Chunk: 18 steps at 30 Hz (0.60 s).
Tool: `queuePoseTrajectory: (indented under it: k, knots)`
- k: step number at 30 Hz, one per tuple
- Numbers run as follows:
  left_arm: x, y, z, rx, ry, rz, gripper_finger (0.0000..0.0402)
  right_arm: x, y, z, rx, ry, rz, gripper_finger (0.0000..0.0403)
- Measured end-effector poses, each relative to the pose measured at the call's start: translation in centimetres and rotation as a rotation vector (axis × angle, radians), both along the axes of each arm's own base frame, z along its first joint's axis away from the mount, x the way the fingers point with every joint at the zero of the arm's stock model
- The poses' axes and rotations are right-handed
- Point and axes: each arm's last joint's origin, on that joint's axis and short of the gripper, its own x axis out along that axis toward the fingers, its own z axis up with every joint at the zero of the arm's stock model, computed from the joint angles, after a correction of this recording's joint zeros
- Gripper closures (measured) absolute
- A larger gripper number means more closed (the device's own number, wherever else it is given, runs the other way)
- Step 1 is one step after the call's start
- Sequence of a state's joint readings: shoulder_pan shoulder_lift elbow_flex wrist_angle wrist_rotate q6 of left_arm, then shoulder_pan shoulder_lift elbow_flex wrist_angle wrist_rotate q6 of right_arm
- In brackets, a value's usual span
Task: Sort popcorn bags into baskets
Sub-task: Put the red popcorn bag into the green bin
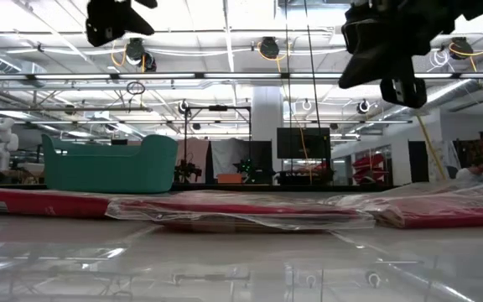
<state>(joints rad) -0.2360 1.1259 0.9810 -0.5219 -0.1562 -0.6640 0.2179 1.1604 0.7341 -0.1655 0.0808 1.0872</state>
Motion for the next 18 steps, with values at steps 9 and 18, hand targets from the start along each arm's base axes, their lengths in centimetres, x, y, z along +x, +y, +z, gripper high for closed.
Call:
queuePoseTrajectory:
  k: [9, 18]
  knots:
    - [0.5, 3.4, -0.1, 0.010, 0.014, 0.028, 0.0225, -0.1, 0.9, -0.6, 0.046, 0.054, 0.077, 0.0398]
    - [0.5, 4.6, -0.1, 0.001, 0.021, -0.023, 0.0225, -0.5, 1.7, -3.7, -0.120, 0.276, 0.345, 0.0289]
